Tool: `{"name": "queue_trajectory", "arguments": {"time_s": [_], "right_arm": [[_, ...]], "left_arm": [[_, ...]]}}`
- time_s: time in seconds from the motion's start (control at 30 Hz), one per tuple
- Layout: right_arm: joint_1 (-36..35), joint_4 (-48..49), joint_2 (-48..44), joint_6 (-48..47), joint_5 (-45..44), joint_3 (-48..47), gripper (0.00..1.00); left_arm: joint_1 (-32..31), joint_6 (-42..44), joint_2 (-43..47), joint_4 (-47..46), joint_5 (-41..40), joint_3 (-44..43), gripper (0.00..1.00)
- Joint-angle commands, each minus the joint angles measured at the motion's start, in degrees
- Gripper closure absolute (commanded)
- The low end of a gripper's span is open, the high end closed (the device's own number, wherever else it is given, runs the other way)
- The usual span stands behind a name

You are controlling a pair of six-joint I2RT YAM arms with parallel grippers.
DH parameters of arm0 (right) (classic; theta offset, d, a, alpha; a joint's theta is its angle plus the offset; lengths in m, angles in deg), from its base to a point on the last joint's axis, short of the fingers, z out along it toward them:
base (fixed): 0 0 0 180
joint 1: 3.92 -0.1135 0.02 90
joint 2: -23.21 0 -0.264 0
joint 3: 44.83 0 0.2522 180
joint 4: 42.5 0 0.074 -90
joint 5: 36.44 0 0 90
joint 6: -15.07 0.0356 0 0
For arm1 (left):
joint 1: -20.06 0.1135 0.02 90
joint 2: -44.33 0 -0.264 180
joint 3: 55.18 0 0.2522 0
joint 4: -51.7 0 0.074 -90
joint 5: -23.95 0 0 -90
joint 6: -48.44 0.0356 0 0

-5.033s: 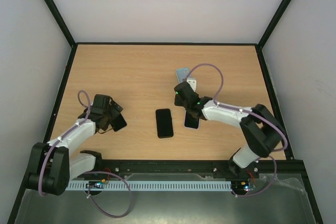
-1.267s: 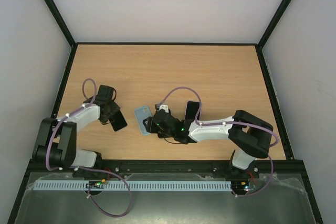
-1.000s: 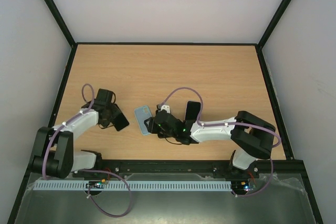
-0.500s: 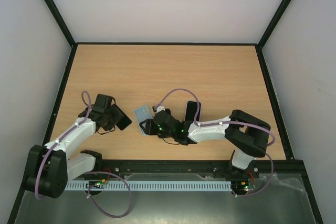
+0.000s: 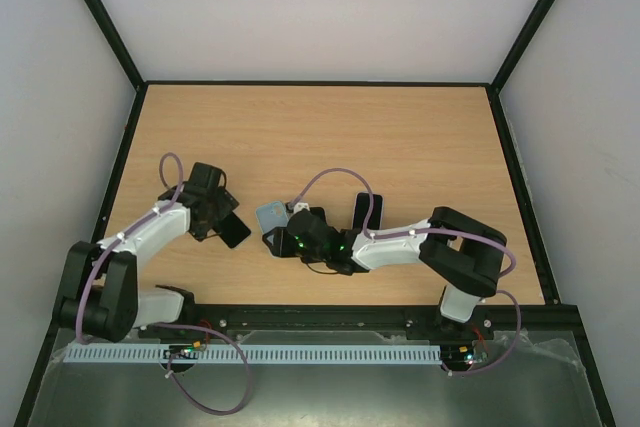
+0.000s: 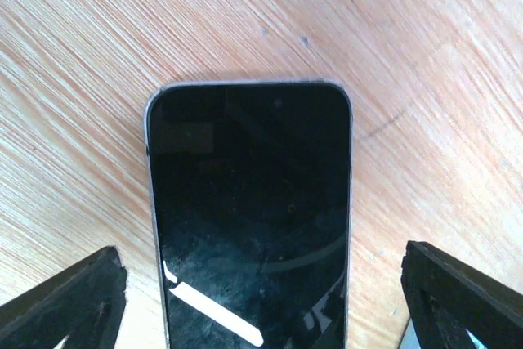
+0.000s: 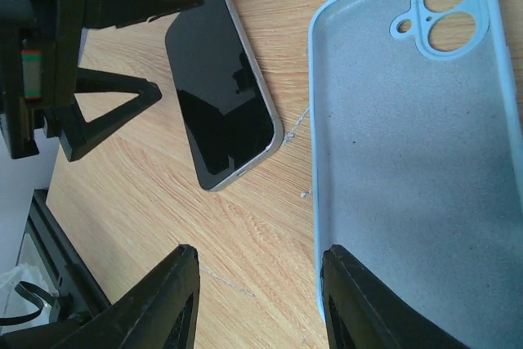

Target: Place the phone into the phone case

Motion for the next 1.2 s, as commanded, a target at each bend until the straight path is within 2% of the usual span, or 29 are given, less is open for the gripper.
{"name": "queue_trajectory", "arguments": {"time_s": [0.0, 0.37, 1.0, 1.17], "right_arm": [[-0.3, -1.2, -2.7, -0.7, -2.5, 0.7, 0.58], [-0.3, -3.6, -4.2, -2.1, -4.3, 0.6, 0.58], [-0.3, -4.0, -2.1, -2.0, -4.7, -0.3, 0.58], [-0.3, -4.4, -2.2, -2.0, -4.9, -0.4, 0.58]], "left_arm": [[-0.4, 0.6, -2.1, 2.3, -4.3, -1.7, 0.06], [-1.4, -0.9, -8.6, 2.8, -7.5, -3.9, 0.08], [-2.8, -1.6, -16.6, -0.6, -4.7, -5.9, 0.06], [-2.9, -1.5, -16.9, -1.5, -2.5, -5.2, 0.16]]}}
